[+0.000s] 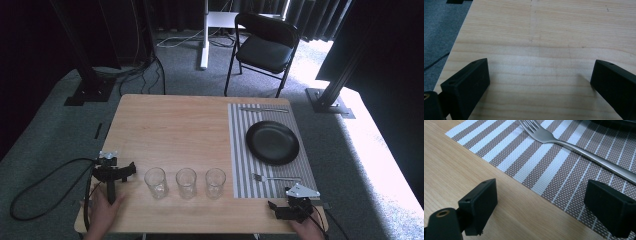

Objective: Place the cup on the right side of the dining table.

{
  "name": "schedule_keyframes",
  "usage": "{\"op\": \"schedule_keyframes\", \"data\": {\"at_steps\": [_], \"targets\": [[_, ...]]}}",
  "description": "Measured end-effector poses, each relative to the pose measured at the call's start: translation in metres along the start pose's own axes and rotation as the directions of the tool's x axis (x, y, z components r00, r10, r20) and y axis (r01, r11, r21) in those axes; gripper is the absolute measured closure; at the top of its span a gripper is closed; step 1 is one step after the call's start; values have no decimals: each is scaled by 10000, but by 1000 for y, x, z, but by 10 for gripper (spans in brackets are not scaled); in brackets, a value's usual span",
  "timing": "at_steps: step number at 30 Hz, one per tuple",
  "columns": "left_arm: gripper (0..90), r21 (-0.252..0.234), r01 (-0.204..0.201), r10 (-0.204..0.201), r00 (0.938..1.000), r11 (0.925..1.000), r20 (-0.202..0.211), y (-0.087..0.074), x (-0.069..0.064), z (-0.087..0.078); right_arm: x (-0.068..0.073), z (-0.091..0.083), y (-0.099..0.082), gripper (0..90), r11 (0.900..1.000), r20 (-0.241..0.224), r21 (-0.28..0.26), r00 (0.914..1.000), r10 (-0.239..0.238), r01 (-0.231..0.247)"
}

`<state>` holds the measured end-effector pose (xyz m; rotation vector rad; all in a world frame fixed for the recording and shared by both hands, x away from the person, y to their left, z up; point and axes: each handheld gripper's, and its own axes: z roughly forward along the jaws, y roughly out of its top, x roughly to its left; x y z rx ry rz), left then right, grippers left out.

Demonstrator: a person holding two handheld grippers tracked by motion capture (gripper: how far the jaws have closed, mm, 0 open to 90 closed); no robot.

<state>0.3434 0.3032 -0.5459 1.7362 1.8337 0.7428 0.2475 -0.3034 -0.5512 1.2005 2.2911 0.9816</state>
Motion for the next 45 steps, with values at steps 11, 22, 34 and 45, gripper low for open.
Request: {"op": "schedule_keyframes", "data": {"at_steps": [11,22,34,45], "targets": [[26,-13,-49,49,10000,10000,50,-3,1,-3,0,0,0,110,10000,0,-2,10000,1,-1],[26,-10,-97,97,9999,10000,91,-3,2,-3,0,0,1,110,10000,11,70,10000,46,-47],[26,-16,-96,96,9999,10000,94,-3,2,-3,1,-5,10,128,9991,-291,412,9996,64,-52],[26,-22,-85,85,9999,10000,93,-3,1,-3,8,-19,17,129,9987,-701,515,9975,-4,41]]}}
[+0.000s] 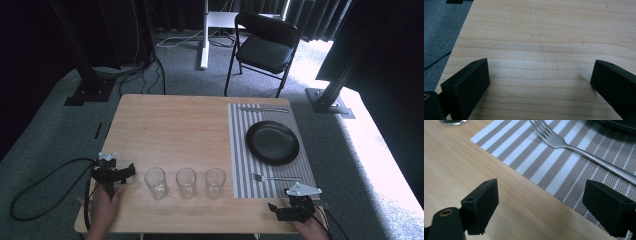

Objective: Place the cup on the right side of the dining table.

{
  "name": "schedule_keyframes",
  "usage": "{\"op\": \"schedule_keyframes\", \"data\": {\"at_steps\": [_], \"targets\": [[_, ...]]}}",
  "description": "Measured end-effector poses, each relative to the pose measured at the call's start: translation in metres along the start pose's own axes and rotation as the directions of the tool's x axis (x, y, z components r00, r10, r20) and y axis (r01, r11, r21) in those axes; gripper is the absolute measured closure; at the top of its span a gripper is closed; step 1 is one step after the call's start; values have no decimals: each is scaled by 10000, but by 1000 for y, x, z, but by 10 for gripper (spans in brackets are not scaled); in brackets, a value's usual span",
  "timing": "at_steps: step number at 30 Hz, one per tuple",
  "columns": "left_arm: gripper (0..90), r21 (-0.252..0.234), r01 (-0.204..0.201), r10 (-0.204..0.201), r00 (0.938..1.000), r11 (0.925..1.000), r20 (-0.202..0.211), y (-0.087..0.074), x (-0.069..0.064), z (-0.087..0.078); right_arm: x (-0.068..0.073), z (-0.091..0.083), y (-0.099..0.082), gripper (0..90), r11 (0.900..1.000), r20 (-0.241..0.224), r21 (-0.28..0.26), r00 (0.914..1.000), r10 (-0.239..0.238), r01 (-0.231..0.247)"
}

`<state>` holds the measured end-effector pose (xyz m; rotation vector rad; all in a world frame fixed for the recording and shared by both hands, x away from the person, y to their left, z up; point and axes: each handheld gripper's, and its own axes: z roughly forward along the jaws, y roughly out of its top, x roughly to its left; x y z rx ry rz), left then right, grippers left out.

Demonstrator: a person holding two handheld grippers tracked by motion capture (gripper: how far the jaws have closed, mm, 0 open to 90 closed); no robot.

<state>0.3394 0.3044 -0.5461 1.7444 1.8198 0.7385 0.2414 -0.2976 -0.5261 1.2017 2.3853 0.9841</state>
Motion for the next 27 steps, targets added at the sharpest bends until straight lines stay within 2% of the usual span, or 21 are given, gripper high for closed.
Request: {"op": "schedule_keyframes", "data": {"at_steps": [3,8,13,14,21,27], "targets": [[26,6,-1,1,10000,10000,2,0,0,0,3,-2,3,129,10000,-29,-12,10000,-55,55],[26,3,1,-1,10000,10000,1,0,0,0,10,-7,11,131,9994,-402,-329,9991,-94,81],[26,5,-3,3,10000,10000,1,0,0,0,14,-11,17,131,9983,-539,-564,9984,-150,119],[26,4,1,-1,10000,10000,0,0,0,0,17,-13,21,136,9974,-670,-705,9975,-222,175],[26,-4,2,-2,10000,10000,0,0,0,0,27,-18,35,139,9932,-807,-1006,9945,-660,578],[26,6,-3,3,10000,10000,1,0,0,0,33,-21,47,139,9891,-1061,-1274,9905,-877,739]]}}
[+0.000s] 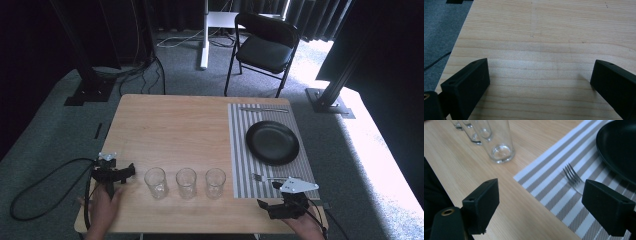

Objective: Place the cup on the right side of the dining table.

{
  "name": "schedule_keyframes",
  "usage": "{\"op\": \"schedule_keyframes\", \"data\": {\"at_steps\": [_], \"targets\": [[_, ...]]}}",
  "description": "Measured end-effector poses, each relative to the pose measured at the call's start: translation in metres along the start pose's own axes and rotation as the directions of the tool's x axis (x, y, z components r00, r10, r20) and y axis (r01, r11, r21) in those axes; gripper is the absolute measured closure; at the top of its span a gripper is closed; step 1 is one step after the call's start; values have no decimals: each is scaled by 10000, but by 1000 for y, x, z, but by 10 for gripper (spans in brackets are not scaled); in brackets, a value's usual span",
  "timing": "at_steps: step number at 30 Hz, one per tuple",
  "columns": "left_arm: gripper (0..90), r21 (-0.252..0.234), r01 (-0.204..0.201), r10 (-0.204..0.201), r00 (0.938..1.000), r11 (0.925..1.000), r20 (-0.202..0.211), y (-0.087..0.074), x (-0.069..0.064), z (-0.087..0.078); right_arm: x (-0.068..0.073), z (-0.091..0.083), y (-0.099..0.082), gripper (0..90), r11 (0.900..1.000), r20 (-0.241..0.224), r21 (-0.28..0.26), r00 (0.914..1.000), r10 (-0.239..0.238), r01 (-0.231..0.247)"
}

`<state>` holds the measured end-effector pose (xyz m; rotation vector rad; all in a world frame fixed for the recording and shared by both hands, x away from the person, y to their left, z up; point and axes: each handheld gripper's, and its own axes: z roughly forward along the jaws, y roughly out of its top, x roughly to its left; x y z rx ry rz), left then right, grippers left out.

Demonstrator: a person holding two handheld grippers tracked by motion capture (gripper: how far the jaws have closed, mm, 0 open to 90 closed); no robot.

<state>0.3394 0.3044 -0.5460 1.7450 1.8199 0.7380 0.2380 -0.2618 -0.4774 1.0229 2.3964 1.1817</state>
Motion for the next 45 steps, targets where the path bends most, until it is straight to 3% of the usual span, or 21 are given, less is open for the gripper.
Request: {"op": "schedule_keyframes", "data": {"at_steps": [28,45], "targets": [[26,-9,3,-3,10000,10000,-2,0,0,0,24,29,37,139,9970,-1066,-495,9923,-637,587],[26,-9,4,-4,10000,10000,-1,0,0,0,32,62,57,140,9949,-1593,-532,9828,-933,859]]}}
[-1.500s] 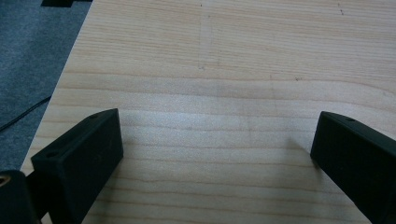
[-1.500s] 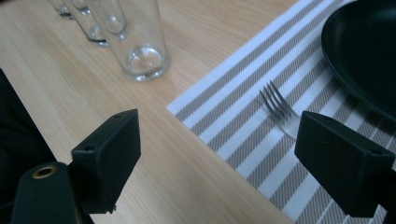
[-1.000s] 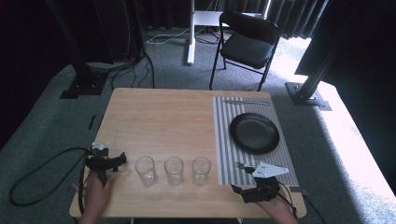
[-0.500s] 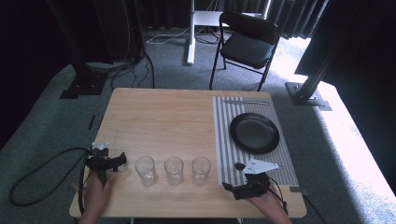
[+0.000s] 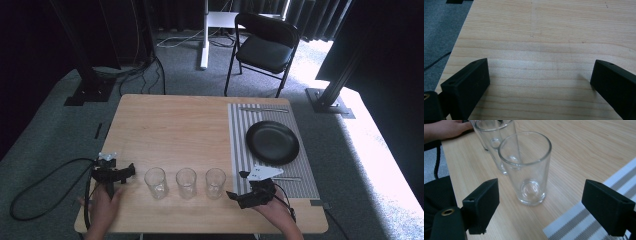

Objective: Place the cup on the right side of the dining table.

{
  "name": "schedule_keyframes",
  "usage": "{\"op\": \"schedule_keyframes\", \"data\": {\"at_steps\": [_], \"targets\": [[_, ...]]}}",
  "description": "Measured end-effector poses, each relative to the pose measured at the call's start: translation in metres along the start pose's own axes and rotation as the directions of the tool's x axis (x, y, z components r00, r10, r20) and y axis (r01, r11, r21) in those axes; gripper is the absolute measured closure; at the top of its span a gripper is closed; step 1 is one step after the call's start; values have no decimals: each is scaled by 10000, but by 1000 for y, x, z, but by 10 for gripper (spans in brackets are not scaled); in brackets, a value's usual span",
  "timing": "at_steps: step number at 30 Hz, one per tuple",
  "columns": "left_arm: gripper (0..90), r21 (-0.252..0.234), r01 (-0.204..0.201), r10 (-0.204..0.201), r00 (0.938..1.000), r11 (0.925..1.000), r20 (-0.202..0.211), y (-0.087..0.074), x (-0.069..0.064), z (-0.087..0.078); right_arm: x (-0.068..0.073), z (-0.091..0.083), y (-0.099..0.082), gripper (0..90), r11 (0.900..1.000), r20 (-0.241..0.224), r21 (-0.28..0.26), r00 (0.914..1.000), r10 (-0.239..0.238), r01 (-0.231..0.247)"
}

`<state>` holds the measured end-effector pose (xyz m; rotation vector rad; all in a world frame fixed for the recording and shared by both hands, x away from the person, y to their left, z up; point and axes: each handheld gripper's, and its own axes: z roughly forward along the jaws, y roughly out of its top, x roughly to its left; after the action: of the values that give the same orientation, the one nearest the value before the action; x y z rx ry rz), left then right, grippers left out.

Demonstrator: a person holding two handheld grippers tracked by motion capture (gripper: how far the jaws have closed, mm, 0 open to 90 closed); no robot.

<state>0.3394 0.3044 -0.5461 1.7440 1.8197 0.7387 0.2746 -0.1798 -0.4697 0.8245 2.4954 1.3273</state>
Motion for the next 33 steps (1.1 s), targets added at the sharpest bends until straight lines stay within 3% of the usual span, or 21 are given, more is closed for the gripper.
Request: {"op": "schedule_keyframes", "data": {"at_steps": [23,33], "targets": [[26,11,-9,9,10000,10000,2,0,0,0,9,40,20,148,9984,-717,277,9963,-465,486],[26,9,-13,13,10000,10000,0,0,0,0,8,51,25,148,9976,-642,455,9967,-499,529]]}}
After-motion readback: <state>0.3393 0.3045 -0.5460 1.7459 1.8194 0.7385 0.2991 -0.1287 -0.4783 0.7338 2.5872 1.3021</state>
